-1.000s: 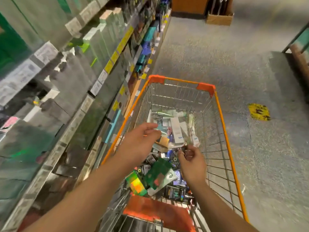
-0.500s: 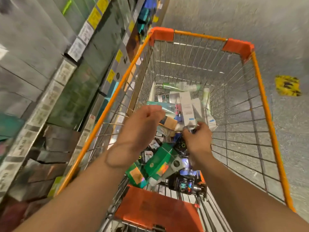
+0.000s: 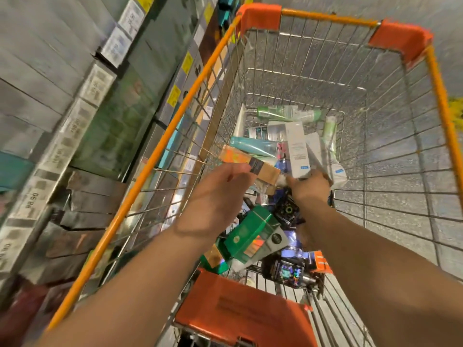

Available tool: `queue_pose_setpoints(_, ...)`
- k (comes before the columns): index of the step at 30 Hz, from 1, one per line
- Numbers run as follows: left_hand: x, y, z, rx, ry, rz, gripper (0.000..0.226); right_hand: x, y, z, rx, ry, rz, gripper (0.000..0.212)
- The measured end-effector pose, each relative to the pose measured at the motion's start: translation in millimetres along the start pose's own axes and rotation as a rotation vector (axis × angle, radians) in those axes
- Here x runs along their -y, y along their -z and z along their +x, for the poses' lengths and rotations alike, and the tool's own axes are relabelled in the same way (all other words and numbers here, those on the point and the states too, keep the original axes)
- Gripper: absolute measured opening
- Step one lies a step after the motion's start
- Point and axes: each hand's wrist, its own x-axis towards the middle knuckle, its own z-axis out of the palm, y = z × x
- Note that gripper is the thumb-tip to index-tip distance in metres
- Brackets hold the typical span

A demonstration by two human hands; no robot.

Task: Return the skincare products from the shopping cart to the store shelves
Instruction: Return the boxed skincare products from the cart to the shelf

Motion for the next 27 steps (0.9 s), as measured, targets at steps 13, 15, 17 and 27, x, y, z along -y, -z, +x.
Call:
queue_pose_setpoints(13, -18.8, 3.2, -55.3, 0.023, -0.073, 0.075, 0.036, 11.3, 21.9, -74.3, -0.113, 0.078, 0.391, 0.056)
queue_pose_setpoints(15, -26.0, 7.8, -73.9, 0.061, -0.042, 0.012, 0.052, 20.3, 30.5, -90.2, -0.151, 0.149, 0.459, 0.066)
queue_pose_setpoints(17, -29.6, 15.0, -90.8, 0.076, -0.032, -0.042, 0.054, 29.8, 39.6, -107.4, -0.152, 0.212, 0.501, 0.063)
queue_pose_setpoints(27, -51.9, 61.3, -144.2, -0.029, -0.189, -0.103, 0.026, 104.9, 95.9, -230.4, 0.015, 0.421, 0.614, 0.043)
